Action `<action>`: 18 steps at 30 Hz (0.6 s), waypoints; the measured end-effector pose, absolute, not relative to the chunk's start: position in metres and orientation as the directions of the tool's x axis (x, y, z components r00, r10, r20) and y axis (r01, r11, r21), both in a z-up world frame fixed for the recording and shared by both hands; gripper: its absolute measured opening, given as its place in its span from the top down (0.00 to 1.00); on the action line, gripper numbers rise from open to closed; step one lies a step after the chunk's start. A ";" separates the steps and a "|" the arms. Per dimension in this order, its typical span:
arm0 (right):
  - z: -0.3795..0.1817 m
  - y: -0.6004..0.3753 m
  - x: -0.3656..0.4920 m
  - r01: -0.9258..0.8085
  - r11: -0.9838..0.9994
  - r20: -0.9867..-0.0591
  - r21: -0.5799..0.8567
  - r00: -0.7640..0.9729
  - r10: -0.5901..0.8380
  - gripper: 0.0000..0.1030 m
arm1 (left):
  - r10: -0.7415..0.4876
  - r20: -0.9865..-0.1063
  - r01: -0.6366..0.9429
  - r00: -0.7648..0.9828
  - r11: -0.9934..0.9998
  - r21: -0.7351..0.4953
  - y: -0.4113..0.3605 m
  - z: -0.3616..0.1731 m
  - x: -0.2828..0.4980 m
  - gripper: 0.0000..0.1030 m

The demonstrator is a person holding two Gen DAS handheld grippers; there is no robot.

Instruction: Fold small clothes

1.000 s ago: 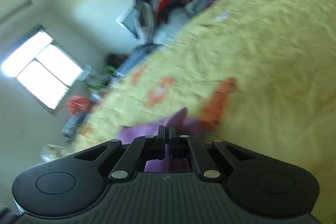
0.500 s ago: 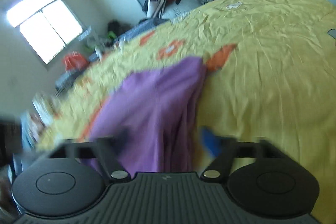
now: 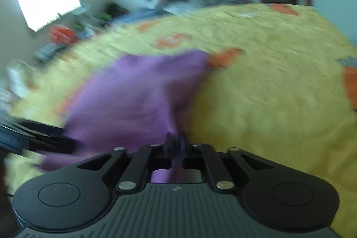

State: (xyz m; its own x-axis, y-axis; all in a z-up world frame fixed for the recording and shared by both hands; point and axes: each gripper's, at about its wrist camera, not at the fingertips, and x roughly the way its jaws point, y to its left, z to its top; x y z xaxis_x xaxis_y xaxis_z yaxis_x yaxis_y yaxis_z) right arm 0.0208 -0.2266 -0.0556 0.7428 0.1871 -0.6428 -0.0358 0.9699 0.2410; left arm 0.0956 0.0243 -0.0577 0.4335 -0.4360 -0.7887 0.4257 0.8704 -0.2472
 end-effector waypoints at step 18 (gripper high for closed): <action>-0.053 -0.174 0.095 -0.209 0.975 -0.624 0.078 0.752 0.211 0.49 | -0.372 -0.771 0.267 0.517 0.926 -0.267 0.048 -0.085 0.228 0.03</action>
State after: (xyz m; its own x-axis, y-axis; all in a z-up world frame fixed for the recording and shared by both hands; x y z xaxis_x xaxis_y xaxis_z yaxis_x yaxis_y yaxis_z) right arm 0.0952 -0.1741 -0.0528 0.7521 0.2113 -0.6242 -0.2095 0.9747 0.0775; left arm 0.2279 0.0479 -0.0854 0.5174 -0.3717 -0.7708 0.2669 0.9259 -0.2673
